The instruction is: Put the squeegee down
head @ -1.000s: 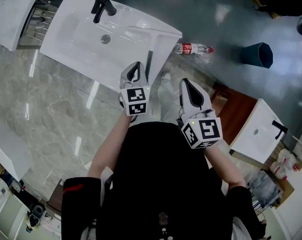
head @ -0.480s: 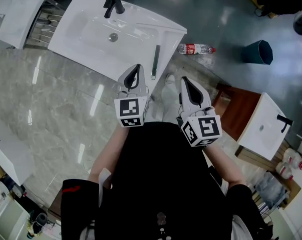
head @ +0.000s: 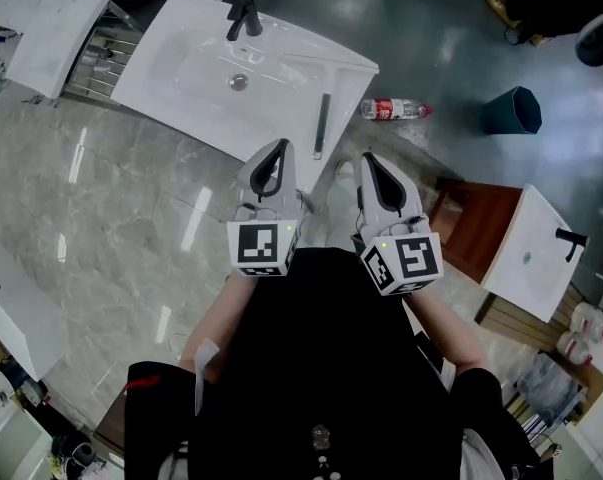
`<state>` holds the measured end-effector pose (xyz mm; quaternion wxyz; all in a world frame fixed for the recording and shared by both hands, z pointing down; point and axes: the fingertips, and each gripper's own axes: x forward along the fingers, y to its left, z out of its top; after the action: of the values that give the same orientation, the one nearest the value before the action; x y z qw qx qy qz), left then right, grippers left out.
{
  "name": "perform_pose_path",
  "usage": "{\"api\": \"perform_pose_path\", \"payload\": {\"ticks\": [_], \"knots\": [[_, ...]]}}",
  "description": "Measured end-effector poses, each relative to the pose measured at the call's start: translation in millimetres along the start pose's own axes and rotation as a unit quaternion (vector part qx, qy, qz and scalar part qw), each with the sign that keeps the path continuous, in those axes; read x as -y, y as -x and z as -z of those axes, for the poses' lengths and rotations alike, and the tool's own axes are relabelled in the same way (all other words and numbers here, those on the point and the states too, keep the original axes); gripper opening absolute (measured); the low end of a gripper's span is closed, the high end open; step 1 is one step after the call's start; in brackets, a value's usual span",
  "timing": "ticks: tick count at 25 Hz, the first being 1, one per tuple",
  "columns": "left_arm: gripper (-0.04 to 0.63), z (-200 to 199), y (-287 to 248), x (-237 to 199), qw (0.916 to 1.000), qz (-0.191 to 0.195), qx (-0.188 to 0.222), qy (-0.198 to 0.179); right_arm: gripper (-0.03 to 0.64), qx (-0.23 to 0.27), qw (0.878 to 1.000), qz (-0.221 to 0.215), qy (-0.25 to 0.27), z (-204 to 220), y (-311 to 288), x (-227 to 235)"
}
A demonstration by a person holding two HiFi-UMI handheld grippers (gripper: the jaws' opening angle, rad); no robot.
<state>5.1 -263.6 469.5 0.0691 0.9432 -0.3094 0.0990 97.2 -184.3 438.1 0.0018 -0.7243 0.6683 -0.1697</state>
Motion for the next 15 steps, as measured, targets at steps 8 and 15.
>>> {"api": "perform_pose_path", "payload": {"ticks": [8,15], "knots": [[0.002,-42.0,27.3,-4.2,0.9985,-0.006,0.051,0.016,0.002,0.049,0.999,-0.013,0.021,-30.2,6.1,-22.8],[0.003,-61.9,44.4,-9.2,0.9964,-0.003,0.084,-0.008,0.002,0.074,0.996,-0.017,0.038,-49.9,15.6,-33.7]]}}
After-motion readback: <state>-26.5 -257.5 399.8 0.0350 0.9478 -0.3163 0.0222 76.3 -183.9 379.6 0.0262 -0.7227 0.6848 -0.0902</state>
